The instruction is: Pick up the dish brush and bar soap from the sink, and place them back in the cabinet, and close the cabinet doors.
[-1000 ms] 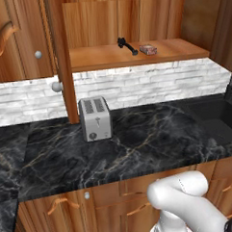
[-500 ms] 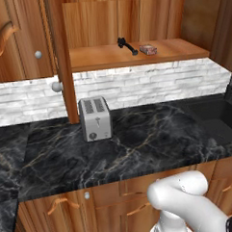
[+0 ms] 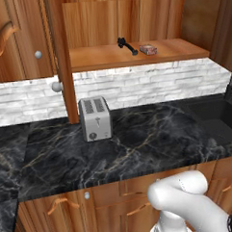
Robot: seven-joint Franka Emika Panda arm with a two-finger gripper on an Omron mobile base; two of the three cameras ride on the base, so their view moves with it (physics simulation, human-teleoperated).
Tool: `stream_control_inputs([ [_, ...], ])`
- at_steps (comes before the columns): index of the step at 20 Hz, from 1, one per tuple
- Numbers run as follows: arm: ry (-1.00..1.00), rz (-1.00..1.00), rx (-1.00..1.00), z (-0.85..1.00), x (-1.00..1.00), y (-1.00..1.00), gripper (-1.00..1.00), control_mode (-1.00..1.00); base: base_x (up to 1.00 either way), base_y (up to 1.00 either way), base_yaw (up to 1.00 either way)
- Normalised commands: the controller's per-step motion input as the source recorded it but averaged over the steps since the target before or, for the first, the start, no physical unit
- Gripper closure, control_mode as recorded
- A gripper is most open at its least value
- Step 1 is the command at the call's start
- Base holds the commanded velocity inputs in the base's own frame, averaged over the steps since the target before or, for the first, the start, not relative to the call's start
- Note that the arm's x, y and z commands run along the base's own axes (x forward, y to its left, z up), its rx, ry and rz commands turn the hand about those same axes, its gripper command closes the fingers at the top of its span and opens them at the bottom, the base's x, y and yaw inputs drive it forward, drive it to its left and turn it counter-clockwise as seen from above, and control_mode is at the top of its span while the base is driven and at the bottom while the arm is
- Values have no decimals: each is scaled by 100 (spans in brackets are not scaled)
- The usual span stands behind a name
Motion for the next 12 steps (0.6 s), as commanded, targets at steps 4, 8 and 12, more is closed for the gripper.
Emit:
stream_control_inputs([
  [4, -3, 0, 0, -5, 24, -6, -100, -100, 0, 0, 0],
  [8, -4, 0, 2, 0, 26, -16, -100, -100, 0, 0, 0],
  [12, -4, 0, 0, 0, 16, -3, -100, -100, 0, 0, 0],
])
